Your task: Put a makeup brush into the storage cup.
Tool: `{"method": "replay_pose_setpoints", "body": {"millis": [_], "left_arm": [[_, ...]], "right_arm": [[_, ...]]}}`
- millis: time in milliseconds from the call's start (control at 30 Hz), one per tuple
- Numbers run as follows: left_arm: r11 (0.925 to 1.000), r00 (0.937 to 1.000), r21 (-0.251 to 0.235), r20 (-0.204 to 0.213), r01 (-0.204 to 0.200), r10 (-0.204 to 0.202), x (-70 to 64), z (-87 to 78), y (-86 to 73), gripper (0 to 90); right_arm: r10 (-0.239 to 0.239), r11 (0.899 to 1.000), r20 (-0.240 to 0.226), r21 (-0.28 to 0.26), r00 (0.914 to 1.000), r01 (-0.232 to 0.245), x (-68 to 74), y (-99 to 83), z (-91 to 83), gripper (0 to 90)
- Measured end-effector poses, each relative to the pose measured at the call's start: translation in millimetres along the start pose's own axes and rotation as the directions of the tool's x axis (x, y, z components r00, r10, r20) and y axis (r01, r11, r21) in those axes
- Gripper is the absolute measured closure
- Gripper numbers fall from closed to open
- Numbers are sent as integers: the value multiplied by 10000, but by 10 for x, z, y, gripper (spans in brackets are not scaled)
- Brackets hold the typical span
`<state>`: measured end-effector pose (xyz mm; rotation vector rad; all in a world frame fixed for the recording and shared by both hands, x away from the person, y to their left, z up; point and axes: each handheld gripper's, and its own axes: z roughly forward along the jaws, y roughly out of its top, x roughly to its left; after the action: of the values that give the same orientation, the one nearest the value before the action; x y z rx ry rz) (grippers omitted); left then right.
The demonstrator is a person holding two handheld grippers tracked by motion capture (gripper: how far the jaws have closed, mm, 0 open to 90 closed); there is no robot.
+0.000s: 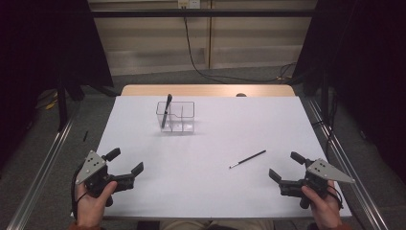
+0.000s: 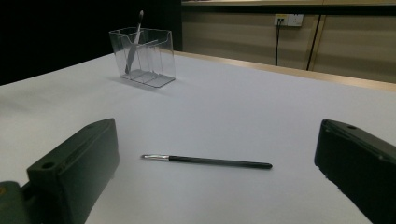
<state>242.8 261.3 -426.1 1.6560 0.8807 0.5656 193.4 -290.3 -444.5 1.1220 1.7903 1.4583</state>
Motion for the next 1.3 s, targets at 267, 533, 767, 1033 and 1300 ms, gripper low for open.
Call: {"method": "replay_pose_setpoints", "body": {"millis": [267,533,767,1033,1300], "left_arm": [[10000,10000,-53,-66,-70,70,10,-8,-11,29],[9999,10000,102,70,-18,17,19,9,-39,29],[10000,10000,75,12,-33,33,27,-9,-46,29],[10000,9999,33,-111,-60,60,26,-16,-48,29],[9999,9998,-90,-159,-102,101,25,-33,-35,29]], "right_arm": [[-103,9999,-19,94,9999,103,-4,-2,10,0],[150,9998,-137,147,9998,-148,-13,14,44,0],[-248,9996,-111,106,9996,250,11,42,88,0],[14,9989,408,461,9992,-33,-110,132,208,2],[-147,9973,134,719,9998,137,-160,242,332,0]]}}
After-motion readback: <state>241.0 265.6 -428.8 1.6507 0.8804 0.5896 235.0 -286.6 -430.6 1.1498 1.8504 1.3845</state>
